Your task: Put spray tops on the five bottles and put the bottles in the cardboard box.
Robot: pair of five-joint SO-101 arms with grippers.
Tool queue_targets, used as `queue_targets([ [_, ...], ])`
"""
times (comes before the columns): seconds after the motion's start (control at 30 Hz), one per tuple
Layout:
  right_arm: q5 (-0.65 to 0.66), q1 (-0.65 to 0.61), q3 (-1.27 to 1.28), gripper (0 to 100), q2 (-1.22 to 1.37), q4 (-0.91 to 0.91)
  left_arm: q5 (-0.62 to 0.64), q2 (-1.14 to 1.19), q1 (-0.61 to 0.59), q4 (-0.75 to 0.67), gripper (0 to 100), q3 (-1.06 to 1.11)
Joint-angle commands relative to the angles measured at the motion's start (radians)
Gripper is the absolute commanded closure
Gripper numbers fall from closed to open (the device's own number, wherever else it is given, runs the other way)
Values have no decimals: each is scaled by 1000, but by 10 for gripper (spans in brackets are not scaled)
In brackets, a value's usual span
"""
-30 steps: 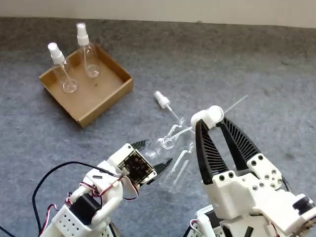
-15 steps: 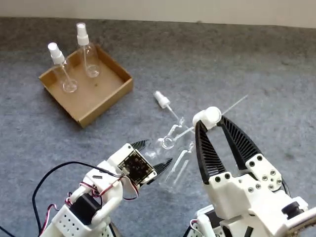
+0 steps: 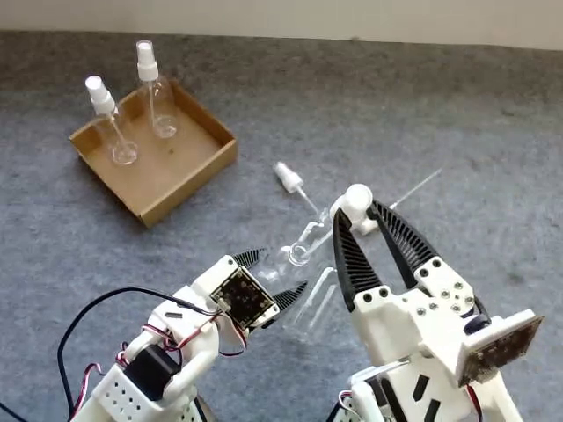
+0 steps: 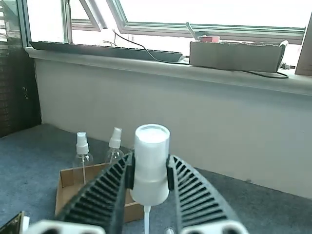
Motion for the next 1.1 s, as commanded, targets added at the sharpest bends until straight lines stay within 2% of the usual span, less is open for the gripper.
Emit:
queue_targets([
  [0.0, -14, -13, 41, 988, -2, -28, -9, -2, 4, 14, 874, 22],
  [0.2, -14, -19, 160, 988, -2, -22, -9, -2, 2, 14, 874, 22],
  [0.43, -8, -191, 206, 985, -2, -21, -9, -2, 2, 12, 874, 22],
  [0.6, -8, -156, 200, 979, -2, -16, -9, -2, 1, 12, 874, 22],
  [0.83, -6, -120, 200, 820, -2, 96, -8, -2, -54, 8, 874, 22],
  [1.07, -6, -117, 199, 815, -2, 94, -6, -2, -54, 8, 874, 22],
])
